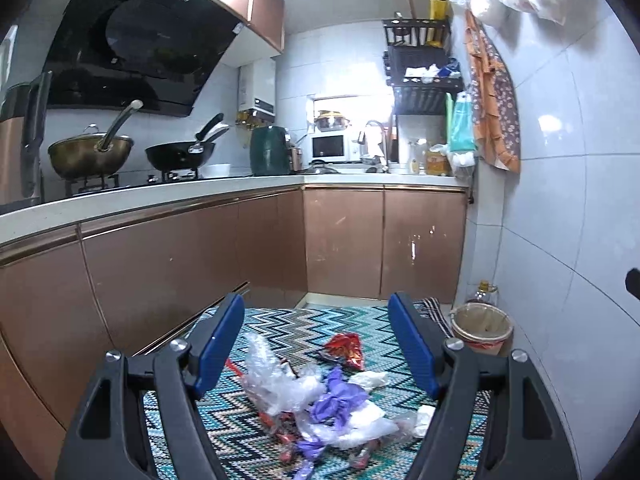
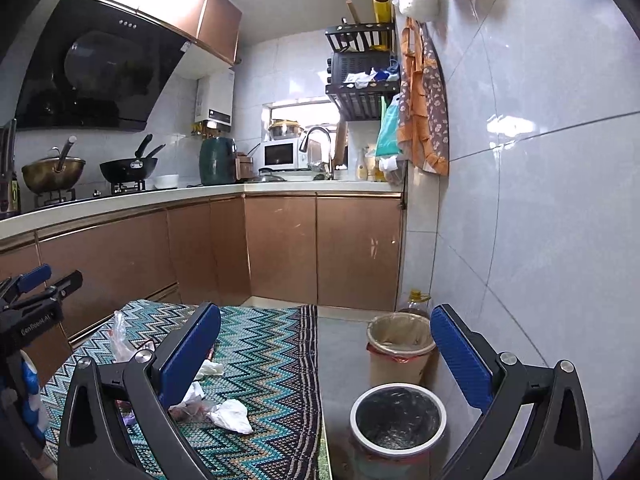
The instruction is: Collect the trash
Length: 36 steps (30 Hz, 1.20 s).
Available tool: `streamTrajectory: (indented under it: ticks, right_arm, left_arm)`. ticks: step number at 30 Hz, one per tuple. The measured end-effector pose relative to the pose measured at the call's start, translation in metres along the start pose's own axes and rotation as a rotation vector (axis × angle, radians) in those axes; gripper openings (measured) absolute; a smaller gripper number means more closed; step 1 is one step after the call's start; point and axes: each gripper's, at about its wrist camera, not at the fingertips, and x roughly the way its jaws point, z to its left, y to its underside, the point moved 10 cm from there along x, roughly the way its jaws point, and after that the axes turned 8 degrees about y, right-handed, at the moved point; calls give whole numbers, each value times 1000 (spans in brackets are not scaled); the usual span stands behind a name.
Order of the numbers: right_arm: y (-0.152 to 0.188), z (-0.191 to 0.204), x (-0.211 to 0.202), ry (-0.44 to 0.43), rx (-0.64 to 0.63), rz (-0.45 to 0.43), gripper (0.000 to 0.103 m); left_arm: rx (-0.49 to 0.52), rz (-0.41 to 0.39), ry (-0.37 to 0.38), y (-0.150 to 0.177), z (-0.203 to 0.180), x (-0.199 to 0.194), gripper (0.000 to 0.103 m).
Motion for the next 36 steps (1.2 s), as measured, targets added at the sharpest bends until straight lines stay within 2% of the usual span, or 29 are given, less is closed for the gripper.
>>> streamTrajectory:
  ticks: [3, 6, 9, 13, 16, 22, 25, 27, 29, 36]
  right_arm:
    - [6, 3, 7, -17, -2, 27, 103]
    - [17, 10, 19, -48, -27, 70, 103]
    - [29, 20, 30, -108, -37, 110, 103]
    - [56, 43, 53, -228, -48, 199, 102]
    - [81, 64, 71, -306, -72, 280, 96]
    - [139, 108, 106, -437, -147, 442, 85]
    - [170, 125, 119, -480, -185, 521, 80]
    - [185, 133, 126, -491, -212, 559, 80]
    - [197, 138, 132, -505, -232, 592, 76]
    - [215, 148, 152, -516, -277, 638, 75]
  left_arm:
    - [-14, 0, -14, 2, 12, 0, 73]
    - [-25, 42, -13, 15, 23, 5, 73]
    - [-55, 99, 19, 36, 35, 12, 73]
    - [-83, 187, 90, 73, 39, 21, 73]
    - [-66, 273, 149, 105, 30, 29, 72]
    - [-3, 437, 189, 164, 15, 56, 71]
    - [25, 503, 223, 186, 8, 72, 57]
    - [36, 532, 244, 194, 6, 79, 42]
    - [52, 543, 260, 198, 5, 87, 39]
    - [89, 583, 298, 209, 6, 108, 39]
